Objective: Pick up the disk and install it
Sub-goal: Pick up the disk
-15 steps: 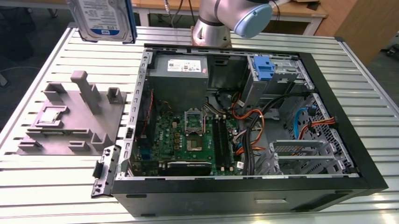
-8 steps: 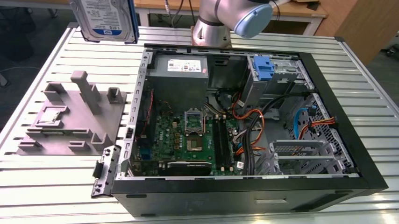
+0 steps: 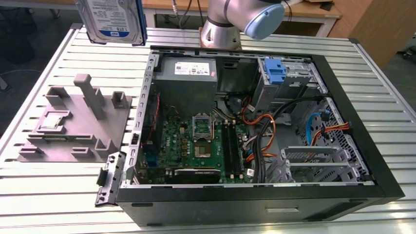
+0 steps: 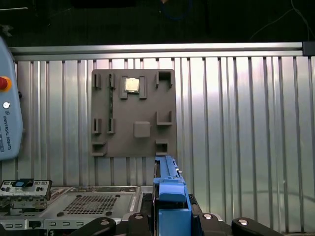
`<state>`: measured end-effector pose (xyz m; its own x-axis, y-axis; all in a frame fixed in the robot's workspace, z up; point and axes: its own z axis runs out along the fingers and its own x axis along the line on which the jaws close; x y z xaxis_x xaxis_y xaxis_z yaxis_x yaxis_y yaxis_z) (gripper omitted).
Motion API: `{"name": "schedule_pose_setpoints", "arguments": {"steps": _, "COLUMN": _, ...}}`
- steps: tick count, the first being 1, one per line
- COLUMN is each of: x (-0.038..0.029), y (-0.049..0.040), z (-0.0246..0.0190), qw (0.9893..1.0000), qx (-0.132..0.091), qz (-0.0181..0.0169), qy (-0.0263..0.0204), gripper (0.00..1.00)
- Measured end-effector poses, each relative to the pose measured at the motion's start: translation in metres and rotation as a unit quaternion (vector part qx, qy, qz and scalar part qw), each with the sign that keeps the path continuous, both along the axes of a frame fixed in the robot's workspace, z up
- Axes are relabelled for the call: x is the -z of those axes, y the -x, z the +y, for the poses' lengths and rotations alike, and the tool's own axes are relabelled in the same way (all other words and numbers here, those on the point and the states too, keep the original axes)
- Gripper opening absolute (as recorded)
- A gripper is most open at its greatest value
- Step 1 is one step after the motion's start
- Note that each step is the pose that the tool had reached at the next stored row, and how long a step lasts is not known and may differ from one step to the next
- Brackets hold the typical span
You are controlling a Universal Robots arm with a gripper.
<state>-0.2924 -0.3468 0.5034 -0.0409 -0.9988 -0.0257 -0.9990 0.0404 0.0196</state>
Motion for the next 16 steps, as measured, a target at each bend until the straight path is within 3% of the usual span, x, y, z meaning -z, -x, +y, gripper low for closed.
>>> {"name": "schedule_pose_setpoints", "arguments": {"steps": 16, "x": 0.0, "y": -0.0089, "z": 0.0, "qw": 1.0, "qx": 0.0, "qz": 0.0, "qy": 0.0, "gripper": 0.36}}
